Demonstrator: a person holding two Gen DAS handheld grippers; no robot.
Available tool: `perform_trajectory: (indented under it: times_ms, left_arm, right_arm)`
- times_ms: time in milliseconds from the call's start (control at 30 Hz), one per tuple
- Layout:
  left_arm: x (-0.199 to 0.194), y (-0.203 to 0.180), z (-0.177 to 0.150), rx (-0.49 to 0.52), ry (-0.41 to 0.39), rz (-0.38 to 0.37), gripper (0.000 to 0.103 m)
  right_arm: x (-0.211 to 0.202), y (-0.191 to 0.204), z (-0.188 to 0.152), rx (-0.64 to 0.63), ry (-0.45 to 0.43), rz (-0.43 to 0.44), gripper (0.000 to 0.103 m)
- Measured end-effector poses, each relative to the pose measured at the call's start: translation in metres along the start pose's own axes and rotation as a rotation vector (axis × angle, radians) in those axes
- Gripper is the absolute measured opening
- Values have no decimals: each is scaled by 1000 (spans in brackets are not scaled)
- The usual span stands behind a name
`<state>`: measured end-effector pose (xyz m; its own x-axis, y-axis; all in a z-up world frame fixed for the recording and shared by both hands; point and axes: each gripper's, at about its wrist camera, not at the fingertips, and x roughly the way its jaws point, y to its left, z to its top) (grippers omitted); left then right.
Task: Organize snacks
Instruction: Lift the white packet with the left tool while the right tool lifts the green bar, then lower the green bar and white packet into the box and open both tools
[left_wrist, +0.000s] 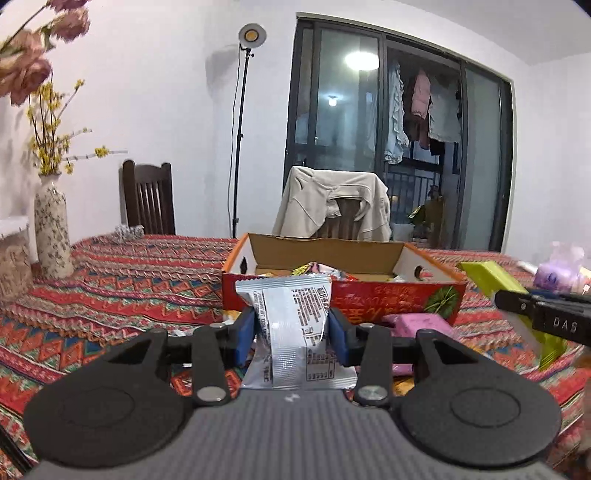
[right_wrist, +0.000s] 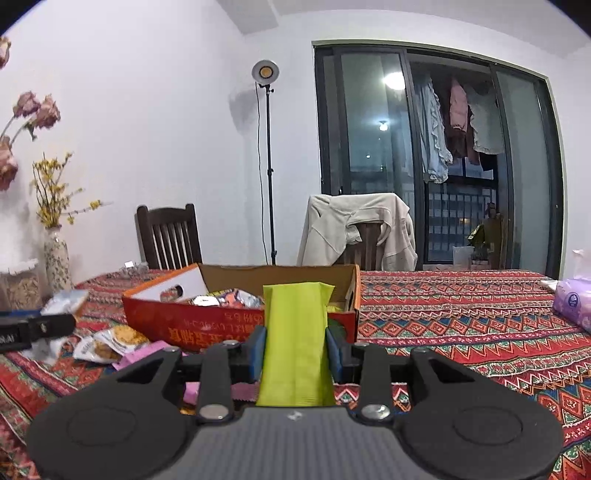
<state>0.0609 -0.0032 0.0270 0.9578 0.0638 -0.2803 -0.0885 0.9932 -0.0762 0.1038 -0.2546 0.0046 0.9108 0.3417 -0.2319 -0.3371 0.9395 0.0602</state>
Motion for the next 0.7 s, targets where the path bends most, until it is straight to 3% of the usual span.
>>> perform_trajectory:
  times_ms: [233, 500, 700]
  left_arm:
    - [1, 0, 37, -23, -80, -31, 43]
    - [6, -17, 80, 42, -178, -58, 43]
    - [24, -27, 102, 54, -180, -58, 43]
  right_arm:
    - [-2, 3, 22, -22, -38, 13, 33]
    - [14, 4, 60, -17, -81, 20, 33]
    - [33, -9, 89, 51, -83, 26, 33]
